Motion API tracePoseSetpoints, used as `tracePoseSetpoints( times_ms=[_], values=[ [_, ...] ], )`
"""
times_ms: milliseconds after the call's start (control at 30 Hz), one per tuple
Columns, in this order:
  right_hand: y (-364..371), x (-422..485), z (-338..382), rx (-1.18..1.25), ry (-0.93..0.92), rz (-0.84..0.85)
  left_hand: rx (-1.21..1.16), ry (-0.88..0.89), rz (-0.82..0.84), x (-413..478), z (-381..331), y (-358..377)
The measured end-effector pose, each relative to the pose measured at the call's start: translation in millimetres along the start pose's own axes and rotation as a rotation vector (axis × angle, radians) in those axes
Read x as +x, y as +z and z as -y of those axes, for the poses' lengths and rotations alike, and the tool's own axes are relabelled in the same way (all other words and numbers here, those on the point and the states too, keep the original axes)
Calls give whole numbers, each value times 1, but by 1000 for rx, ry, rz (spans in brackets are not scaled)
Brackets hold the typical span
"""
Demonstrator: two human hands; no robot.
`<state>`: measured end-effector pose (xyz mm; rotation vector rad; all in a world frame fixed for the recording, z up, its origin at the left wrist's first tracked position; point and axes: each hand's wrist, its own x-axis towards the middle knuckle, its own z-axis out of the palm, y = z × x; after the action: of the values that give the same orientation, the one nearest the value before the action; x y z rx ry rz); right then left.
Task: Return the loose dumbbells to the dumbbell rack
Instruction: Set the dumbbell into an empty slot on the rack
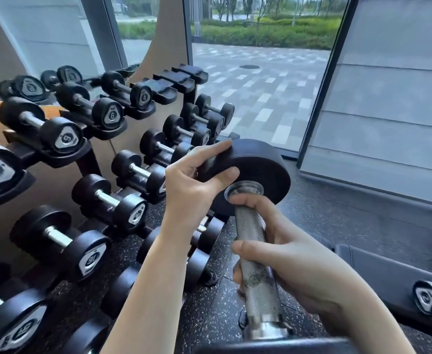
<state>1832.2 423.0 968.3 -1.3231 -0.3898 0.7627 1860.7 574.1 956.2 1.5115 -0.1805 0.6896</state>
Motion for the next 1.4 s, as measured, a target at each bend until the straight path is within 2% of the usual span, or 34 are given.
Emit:
tracePoseSetpoints(
  times_ms=[333,567,767,1133,1400],
  values=[
    [-111,118,46,-3,-56,-59,20,-21,29,143,80,56],
    [-169,186,72,-38,-18,-43,14,-40,32,214,131,76],
    [-202,252,84,-18,15,-56,-5,-65,50,275,177,79],
    [-232,397,119,-31,-33,-108,-63,-33,90,413,252,50],
    [-258,466,135,7,-33,-53,-33,-34,53,473,292,41]
  ],
)
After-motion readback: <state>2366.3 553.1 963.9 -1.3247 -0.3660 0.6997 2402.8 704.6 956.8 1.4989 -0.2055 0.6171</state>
